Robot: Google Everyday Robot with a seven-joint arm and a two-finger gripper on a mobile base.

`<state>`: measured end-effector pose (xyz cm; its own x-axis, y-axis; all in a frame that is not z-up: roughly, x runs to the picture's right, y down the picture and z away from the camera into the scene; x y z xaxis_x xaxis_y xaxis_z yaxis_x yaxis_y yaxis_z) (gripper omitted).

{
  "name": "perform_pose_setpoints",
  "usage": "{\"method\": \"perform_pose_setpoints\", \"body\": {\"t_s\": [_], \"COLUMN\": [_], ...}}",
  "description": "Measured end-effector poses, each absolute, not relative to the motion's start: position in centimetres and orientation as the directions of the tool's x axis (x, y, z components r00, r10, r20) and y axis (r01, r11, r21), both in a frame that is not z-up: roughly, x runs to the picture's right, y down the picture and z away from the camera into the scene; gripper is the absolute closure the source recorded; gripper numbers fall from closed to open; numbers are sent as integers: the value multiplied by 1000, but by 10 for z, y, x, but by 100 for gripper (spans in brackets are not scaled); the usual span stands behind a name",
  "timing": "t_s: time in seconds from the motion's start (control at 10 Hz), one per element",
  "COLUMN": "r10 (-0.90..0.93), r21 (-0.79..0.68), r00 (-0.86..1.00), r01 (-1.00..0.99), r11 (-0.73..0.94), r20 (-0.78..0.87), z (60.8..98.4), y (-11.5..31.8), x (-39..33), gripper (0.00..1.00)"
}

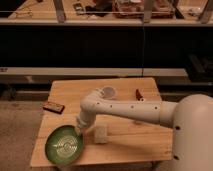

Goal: Drag the ceramic bowl in a circle

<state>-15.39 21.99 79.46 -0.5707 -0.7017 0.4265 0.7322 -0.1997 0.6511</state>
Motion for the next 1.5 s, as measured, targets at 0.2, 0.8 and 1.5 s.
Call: {"method": "perform_pose_setpoints", "body": {"t_s": [0.2, 0.8, 1.5], "r10": [-722, -768, -705], "r21": [659, 545, 532], "r00": [-552, -384, -549], "r01": [731, 836, 798], "r11": [-178, -53, -282], "r20": [417, 513, 449], "z": [807, 843, 800], "y": [202, 170, 172], "x": [-176, -113, -49], "gripper": [100, 100, 100]}}
